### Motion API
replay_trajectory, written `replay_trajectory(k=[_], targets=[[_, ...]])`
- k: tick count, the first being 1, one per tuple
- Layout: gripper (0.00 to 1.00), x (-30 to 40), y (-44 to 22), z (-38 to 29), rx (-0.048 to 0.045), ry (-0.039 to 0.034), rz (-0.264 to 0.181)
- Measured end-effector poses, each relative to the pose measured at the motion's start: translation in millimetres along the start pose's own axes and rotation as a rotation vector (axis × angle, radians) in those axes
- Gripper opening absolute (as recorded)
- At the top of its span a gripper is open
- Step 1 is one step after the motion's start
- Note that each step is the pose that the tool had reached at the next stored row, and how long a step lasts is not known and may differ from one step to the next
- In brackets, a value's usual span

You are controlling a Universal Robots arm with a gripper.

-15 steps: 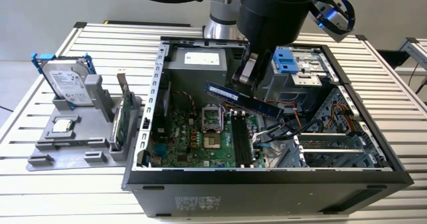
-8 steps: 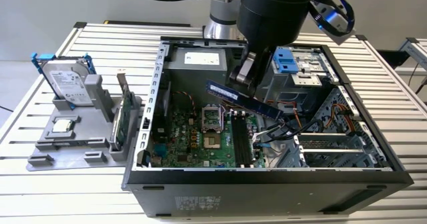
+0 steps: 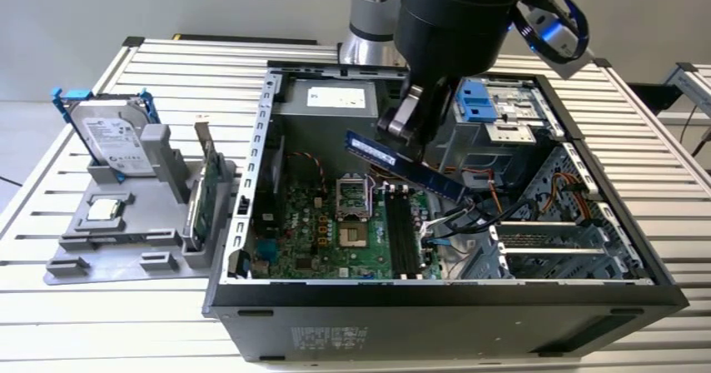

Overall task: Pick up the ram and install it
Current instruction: 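Insert the ram into the slot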

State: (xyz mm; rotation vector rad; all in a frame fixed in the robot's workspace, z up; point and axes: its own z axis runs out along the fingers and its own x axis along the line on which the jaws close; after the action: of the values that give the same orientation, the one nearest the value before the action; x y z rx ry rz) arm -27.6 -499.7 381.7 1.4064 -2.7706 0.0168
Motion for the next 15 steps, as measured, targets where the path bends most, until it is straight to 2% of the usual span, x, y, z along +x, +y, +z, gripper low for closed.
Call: replay_trajectory(k=[15], targets=[[0.00, 0.0, 0.0, 0.0, -0.0044, -0.0007, 0.125]])
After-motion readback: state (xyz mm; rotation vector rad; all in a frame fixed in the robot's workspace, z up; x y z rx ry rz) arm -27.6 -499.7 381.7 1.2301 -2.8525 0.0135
